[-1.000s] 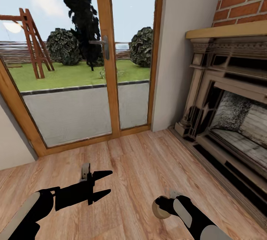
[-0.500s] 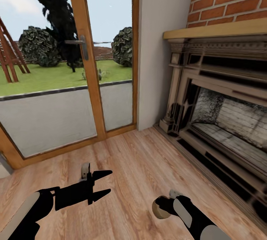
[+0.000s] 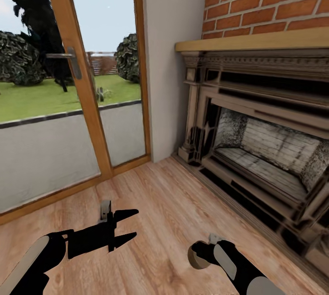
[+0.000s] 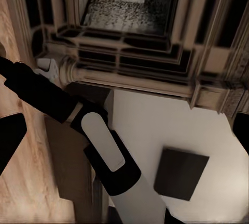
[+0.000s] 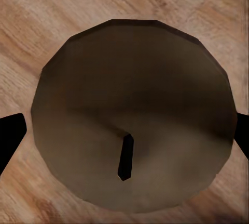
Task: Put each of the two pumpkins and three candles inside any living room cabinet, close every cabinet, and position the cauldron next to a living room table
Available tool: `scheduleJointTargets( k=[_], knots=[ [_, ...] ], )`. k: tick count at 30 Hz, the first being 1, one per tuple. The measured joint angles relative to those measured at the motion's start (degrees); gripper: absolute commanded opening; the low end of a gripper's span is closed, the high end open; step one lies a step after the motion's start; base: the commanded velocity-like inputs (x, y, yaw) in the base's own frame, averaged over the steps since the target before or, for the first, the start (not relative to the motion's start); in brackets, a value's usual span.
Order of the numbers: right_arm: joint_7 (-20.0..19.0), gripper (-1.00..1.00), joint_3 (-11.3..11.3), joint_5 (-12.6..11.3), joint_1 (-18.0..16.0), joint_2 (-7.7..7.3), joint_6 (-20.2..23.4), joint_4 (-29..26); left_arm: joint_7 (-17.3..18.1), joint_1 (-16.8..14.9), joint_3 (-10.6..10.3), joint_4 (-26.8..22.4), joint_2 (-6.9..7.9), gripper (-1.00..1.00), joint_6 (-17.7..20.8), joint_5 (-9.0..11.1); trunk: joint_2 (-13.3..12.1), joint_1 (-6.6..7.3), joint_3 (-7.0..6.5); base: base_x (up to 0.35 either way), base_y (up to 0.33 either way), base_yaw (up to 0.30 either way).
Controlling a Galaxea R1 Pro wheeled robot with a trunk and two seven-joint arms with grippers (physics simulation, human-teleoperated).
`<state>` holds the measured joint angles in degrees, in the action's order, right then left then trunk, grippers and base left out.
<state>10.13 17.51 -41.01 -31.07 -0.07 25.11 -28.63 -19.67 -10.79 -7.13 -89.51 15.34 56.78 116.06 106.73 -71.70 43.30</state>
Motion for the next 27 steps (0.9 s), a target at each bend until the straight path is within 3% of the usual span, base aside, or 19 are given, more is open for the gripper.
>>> scheduleJointTargets(
  k=[10, 27],
  knots=[
    [-1.8, -1.0, -0.1, -0.1, 0.0, -0.83, 0.0, 1.1, 0.0, 0.0, 0.0, 0.0, 0.02, 1.0, -0.1, 0.0, -4.0, 2.2, -1.79, 0.0, 0.0, -0.289],
    [-2.3, -1.0, -0.1, 0.0, 0.0, -0.82, 0.0, 1.7, -0.3, 0.0, 0.0, 0.3, 0.24, 1.0, -0.2, -0.2, -10.8, 5.93, -4.85, -0.006, 0.0, -0.289]
  ],
)
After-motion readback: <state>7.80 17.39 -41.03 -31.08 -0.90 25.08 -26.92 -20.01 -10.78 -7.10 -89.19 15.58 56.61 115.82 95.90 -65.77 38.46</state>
